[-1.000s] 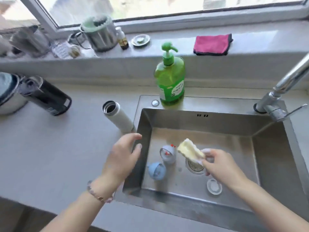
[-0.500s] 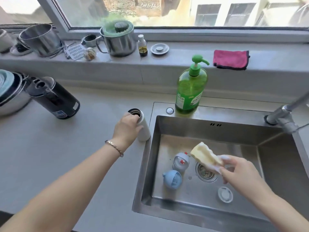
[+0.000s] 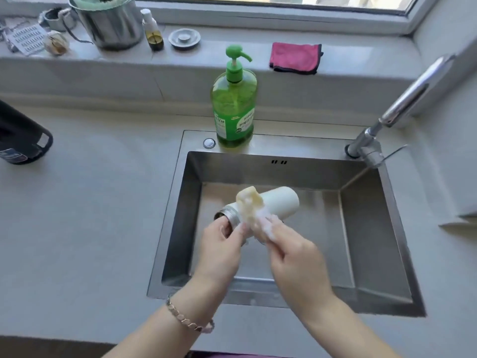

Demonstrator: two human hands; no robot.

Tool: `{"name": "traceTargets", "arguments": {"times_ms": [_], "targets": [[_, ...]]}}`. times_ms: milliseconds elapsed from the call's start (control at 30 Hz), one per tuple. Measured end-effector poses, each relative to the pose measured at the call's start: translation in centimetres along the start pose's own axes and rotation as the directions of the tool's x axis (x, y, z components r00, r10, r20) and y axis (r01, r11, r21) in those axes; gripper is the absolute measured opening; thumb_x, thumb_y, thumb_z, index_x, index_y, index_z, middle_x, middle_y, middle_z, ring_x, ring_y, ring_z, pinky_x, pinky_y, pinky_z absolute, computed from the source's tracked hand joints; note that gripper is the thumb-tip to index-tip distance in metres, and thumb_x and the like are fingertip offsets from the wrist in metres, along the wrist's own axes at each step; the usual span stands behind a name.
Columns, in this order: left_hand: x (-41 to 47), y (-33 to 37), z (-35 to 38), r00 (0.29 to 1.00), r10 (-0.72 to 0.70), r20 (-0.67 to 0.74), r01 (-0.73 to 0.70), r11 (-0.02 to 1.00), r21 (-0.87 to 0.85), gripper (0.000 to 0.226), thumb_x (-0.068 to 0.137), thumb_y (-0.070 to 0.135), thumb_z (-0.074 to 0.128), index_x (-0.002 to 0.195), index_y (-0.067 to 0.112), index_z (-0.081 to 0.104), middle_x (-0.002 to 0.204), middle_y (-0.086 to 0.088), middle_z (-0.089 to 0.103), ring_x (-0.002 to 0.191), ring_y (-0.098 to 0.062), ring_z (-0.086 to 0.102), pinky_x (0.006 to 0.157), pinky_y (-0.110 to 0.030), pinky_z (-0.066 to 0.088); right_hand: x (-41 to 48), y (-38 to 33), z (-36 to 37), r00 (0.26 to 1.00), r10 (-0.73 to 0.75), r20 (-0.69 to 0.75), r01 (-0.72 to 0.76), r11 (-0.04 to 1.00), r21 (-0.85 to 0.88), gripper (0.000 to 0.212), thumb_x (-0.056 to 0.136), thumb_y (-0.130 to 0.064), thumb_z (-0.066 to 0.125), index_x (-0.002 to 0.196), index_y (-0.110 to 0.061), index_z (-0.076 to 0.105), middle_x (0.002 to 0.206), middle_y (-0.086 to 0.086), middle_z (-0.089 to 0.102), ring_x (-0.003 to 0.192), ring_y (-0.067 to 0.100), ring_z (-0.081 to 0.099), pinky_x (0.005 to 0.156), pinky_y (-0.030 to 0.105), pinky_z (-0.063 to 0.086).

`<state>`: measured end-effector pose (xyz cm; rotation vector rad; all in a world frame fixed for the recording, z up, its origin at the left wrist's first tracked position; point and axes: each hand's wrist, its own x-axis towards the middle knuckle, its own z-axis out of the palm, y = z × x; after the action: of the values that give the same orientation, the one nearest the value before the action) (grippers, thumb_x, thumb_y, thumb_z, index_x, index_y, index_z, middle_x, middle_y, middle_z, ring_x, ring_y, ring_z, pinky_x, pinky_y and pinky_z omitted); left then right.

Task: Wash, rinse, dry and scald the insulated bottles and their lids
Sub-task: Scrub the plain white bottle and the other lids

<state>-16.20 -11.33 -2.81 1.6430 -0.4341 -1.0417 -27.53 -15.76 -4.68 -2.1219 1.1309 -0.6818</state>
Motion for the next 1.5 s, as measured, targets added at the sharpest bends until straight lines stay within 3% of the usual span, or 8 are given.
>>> {"name": "traceTargets", "arguments": {"times_ms": [133, 567, 700, 833, 1000, 1133, 1267, 1500], "targets": [[-0.9, -0.8, 1.7, 1.000, 0.020, 0.009, -0.019, 0.998, -0.052, 0.030, 0.091, -0.004, 0.050, 0.087, 0.022, 0.065, 0.083, 0.012, 0.072, 0.085, -0.003, 0.067, 0.081, -0.019, 0.054, 1.0, 5.2, -3.3, 0.953, 0.300, 0.027, -0.300, 0.954, -0.002, 0.021, 0.088, -0.003, 0.051, 0.098, -0.010, 0.067, 0.089, 0.010, 0.070, 0.086, 0.033, 0.061, 0.070, 0.040, 0.045], [-1.6, -0.5, 4.8, 0.971, 0.149, 0.187, -0.180, 0.971, 0.158, 0.008, 0.087, 0.011, 0.062, 0.090, 0.014, 0.069, 0.093, -0.012, 0.073, 0.089, -0.018, 0.063, 0.088, -0.047, 0.049, -1.3, 4.6, -7.1, 0.996, -0.049, 0.080, 0.048, 0.999, 0.008, 0.040, 0.076, -0.002, 0.052, 0.108, -0.019, 0.070, 0.107, -0.007, 0.070, 0.096, 0.011, 0.065, 0.073, 0.023, 0.049], [-1.4, -0.3, 4.5, 0.947, 0.179, 0.267, -0.254, 0.926, 0.281, 0.044, 0.079, 0.035, 0.060, 0.085, -0.008, 0.060, 0.077, -0.006, 0.055, 0.075, -0.015, 0.048, 0.068, -0.036, 0.040, 0.7, 8.3, -9.3, 0.975, 0.209, 0.079, -0.194, 0.966, -0.170, 0.039, 0.087, -0.008, 0.049, 0.114, -0.030, 0.065, 0.102, -0.003, 0.071, 0.086, 0.030, 0.061, 0.061, 0.034, 0.045], [-1.2, 0.3, 5.2, 0.951, 0.165, 0.260, -0.241, 0.924, 0.295, 0.044, 0.077, 0.027, 0.057, 0.084, -0.017, 0.056, 0.071, -0.008, 0.047, 0.069, -0.017, 0.040, 0.064, -0.033, 0.034, -0.6, 4.3, -7.5, 0.982, -0.117, 0.149, 0.140, 0.979, -0.148, 0.045, 0.075, -0.007, 0.044, 0.112, -0.022, 0.067, 0.108, -0.009, 0.070, 0.091, 0.013, 0.055, 0.049, 0.021, 0.041], [-0.5, 0.2, 4.0, 0.953, 0.155, 0.261, -0.241, 0.908, 0.342, 0.049, 0.077, 0.034, 0.057, 0.085, -0.014, 0.055, 0.074, -0.005, 0.046, 0.068, -0.014, 0.039, 0.062, -0.033, 0.031, 2.2, 8.6, -9.1, 0.936, 0.273, 0.222, -0.221, 0.947, -0.233, 0.044, 0.088, -0.007, 0.045, 0.120, -0.033, 0.060, 0.127, -0.008, 0.061, 0.111, 0.026, 0.056, 0.081, 0.038, 0.047], [-0.7, 0.3, 4.3, 0.943, 0.172, 0.286, -0.272, 0.892, 0.361, 0.041, 0.081, 0.024, 0.060, 0.083, -0.017, 0.054, 0.068, -0.007, 0.043, 0.064, -0.016, 0.035, 0.059, -0.032, 0.028, 1.5, 4.1, -7.4, 0.969, -0.015, 0.248, 0.005, 0.999, 0.043, 0.042, 0.082, -0.008, 0.043, 0.115, -0.020, 0.066, 0.123, -0.007, 0.063, 0.115, 0.017, 0.055, 0.091, 0.033, 0.044], [-0.3, 0.4, 3.3, 0.946, 0.175, 0.273, -0.267, 0.900, 0.345, 0.045, 0.080, 0.028, 0.056, 0.085, -0.016, 0.054, 0.071, -0.006, 0.044, 0.067, -0.017, 0.037, 0.061, -0.032, 0.029, 3.9, 8.1, -9.7, 0.893, 0.306, 0.331, -0.297, 0.952, -0.078, 0.050, 0.085, -0.005, 0.047, 0.113, -0.043, 0.062, 0.115, -0.003, 0.068, 0.109, 0.025, 0.059, 0.087, 0.039, 0.047], [-0.3, 1.3, 4.5, 0.993, 0.038, 0.114, -0.053, 0.990, 0.129, 0.017, 0.092, 0.003, 0.053, 0.086, 0.009, 0.067, 0.085, -0.010, 0.070, 0.085, -0.021, 0.065, 0.079, -0.037, 0.057, 2.4, 6.0, -8.1, 0.984, 0.097, 0.148, -0.094, 0.995, -0.032, 0.042, 0.084, -0.010, 0.044, 0.116, -0.025, 0.066, 0.125, -0.011, 0.061, 0.112, 0.018, 0.057, 0.081, 0.034, 0.047]]}}
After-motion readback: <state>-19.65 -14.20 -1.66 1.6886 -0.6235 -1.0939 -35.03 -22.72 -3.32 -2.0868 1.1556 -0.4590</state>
